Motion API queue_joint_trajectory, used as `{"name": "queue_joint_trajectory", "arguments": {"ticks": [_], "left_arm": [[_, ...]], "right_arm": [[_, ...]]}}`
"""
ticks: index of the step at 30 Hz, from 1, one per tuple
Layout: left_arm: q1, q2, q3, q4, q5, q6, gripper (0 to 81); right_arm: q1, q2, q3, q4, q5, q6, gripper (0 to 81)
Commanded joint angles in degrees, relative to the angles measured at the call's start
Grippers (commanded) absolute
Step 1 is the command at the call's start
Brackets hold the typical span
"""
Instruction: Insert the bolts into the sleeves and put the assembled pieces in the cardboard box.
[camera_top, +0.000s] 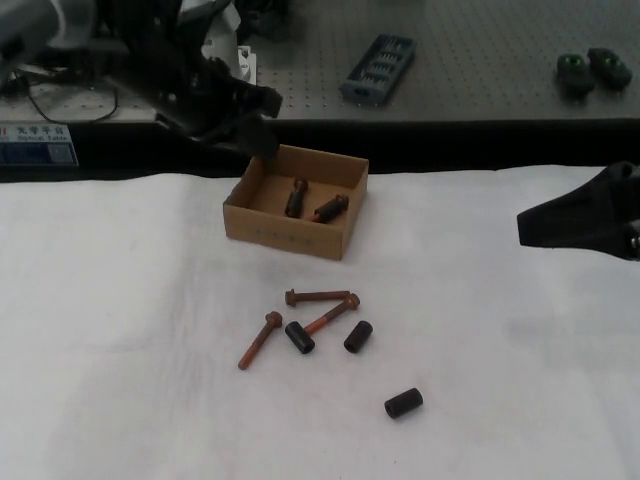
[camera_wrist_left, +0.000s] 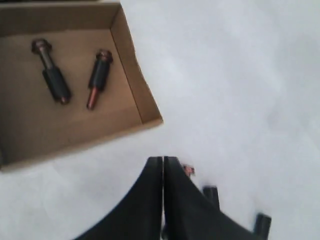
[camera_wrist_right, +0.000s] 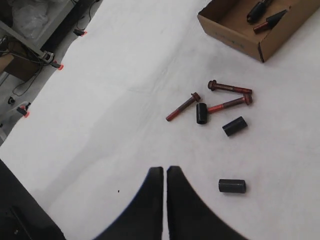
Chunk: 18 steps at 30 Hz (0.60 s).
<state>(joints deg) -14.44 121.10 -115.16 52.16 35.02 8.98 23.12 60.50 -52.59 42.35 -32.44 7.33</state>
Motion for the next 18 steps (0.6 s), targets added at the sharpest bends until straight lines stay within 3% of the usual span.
{"name": "queue_joint_trajectory", "arguments": {"ticks": [1, 10, 18], "left_arm": [[0.0, -5.9, 2.6, 9.6, -2.0, 3.9, 0.7], [0.0, -24.1, 26.3, 7.6, -2.3, 6.1, 0.7], [0.0, -42.7, 51.3, 0.3, -2.1, 5.7, 0.7]], "right_arm": [[-0.5, -0.7, -0.2, 1.9, -0.7, -2.0, 2.9], [-0.5, -0.7, -0.2, 6.5, -0.3, -1.9, 2.9], [0.0, -0.7, -0.2, 7.5, -0.3, 7.2, 2.9]]}}
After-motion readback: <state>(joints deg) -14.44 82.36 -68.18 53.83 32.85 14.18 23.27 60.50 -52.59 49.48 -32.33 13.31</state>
